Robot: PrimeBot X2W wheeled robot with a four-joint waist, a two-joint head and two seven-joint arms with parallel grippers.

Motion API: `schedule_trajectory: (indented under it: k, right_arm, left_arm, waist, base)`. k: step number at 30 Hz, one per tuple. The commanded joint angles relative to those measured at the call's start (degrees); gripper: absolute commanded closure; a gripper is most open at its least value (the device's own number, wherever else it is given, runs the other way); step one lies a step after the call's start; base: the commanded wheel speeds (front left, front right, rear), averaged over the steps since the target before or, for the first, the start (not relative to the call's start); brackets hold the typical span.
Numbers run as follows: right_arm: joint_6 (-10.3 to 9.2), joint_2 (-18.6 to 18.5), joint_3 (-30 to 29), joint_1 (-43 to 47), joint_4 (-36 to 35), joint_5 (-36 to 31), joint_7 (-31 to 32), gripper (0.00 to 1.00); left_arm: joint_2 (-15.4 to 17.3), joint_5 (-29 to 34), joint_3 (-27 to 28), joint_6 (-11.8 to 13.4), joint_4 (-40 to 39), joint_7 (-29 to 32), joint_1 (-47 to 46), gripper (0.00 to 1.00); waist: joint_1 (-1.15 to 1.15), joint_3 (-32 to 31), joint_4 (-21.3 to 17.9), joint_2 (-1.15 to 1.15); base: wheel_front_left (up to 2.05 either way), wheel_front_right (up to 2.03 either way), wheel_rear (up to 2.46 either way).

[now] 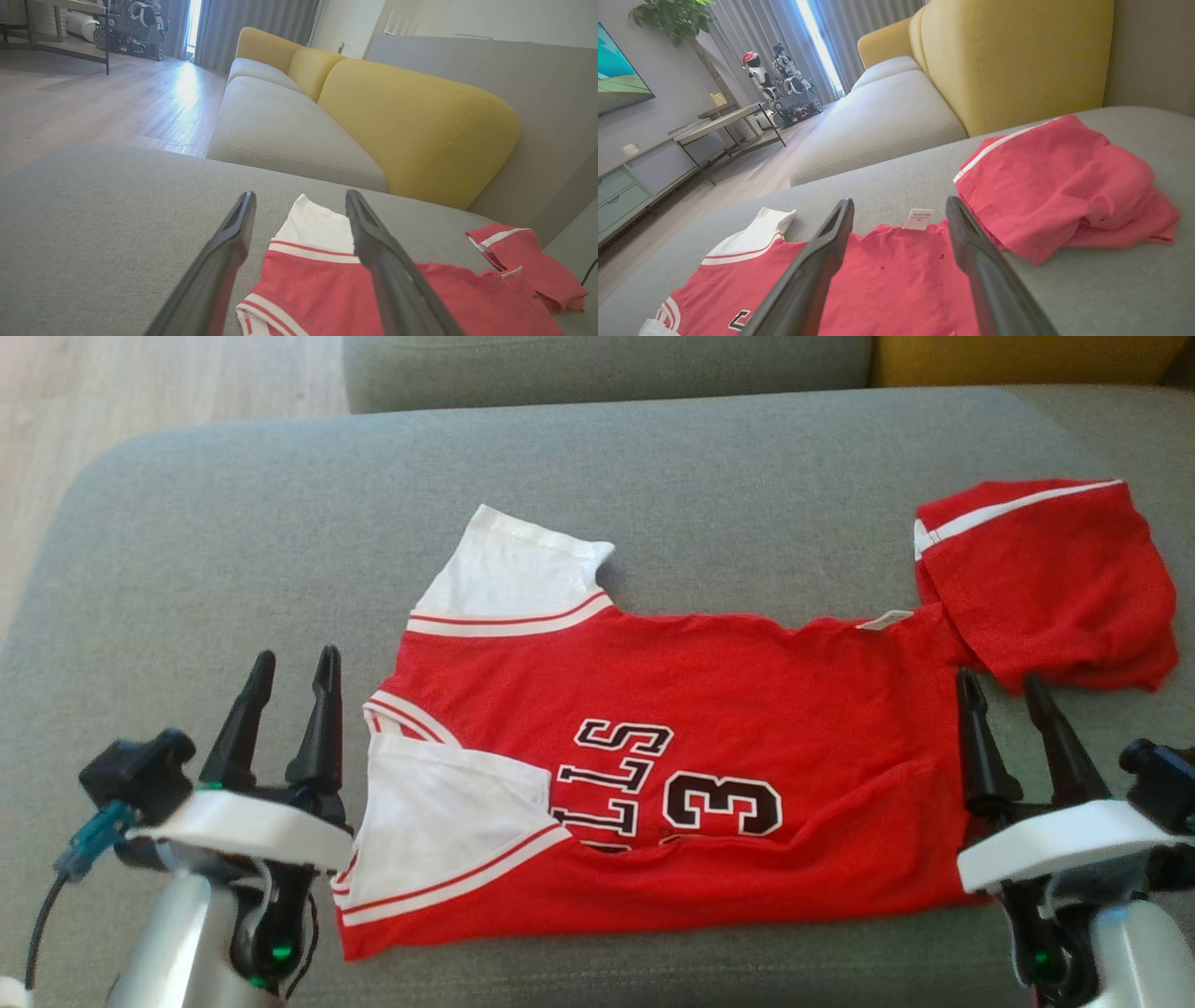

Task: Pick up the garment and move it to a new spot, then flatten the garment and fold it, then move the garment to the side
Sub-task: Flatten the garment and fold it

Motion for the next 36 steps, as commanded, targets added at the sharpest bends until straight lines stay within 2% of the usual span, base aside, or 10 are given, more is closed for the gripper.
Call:
schedule_trajectory:
  k: [1, 5, 9, 13, 16, 26, 30, 36]
  right_arm:
    - [-0.05, -0.85, 2.01, -3.29, -2.44, -1.77, -2.46, 0.0]
    - [-0.05, -0.38, 2.98, -4.1, -2.17, -3.88, -4.76, 0.0]
    - [-0.05, 0.49, 4.43, -6.1, -1.33, -6.25, -6.67, 0.0]
    - [-0.05, 1.19, 6.07, -9.08, -0.29, -7.98, -7.74, 0.0]
    - [-0.05, 1.49, 7.87, -11.93, 0.29, -9.0, -8.18, 0.0]
    - [-0.05, 1.68, 13.44, -19.39, 2.89, -7.2, -10.96, 0.0]
    - [-0.05, 1.69, 14.53, -21.01, 3.94, -6.61, -11.96, 0.0]
    - [-0.05, 1.69, 15.86, -22.02, 4.87, -5.6, -13.27, 0.0]
  left_arm:
    - [0.76, 0.8, 2.33, -0.24, -1.36, -0.65, -3.65, 0.0]
    - [1.21, 1.62, 2.08, -0.57, -0.06, -0.69, -6.4, 0.0]
    - [3.17, 2.0, 1.52, -0.83, 2.97, 0.79, -11.77, 0.0]
    - [6.44, 1.68, 0.6, -1.09, 5.27, 5.3, -18.95, 0.0]
    - [10.05, 1.33, -0.82, -1.25, 6.72, 10.05, -24.51, 0.0]
    - [21.78, -7.95, -10.73, -1.37, 11.9, 27.37, -36.47, 0.0]
    - [24.71, -10.68, -14.77, -1.37, 13.98, 30.85, -39.5, 0.0]
    - [27.03, -12.48, -18.61, -1.38, 18.47, 31.8, -43.12, 0.0]
  waist:
    - [0.0, 0.81, -0.71, 0.0]
    - [0.0, 2.25, -1.78, 0.0]
    - [0.0, 4.88, -3.74, 0.0]
    - [0.0, 7.98, -6.17, 0.0]
    - [0.0, 10.78, -8.42, 0.0]
    - [0.0, 16.36, -14.14, 0.0]
    - [0.0, 17.36, -15.69, 0.0]
    - [0.0, 18.94, -18.0, 0.0]
  base:
    - [0.0, 0.0, 0.0]
    - [0.0, 0.0, 0.0]
    - [0.0, 0.0, 0.0]
    - [0.0, 0.0, 0.0]
    - [0.0, 0.0, 0.0]
    - [0.0, 0.0, 0.0]
    - [0.0, 0.0, 0.0]
    - [0.0, 0.0, 0.0]
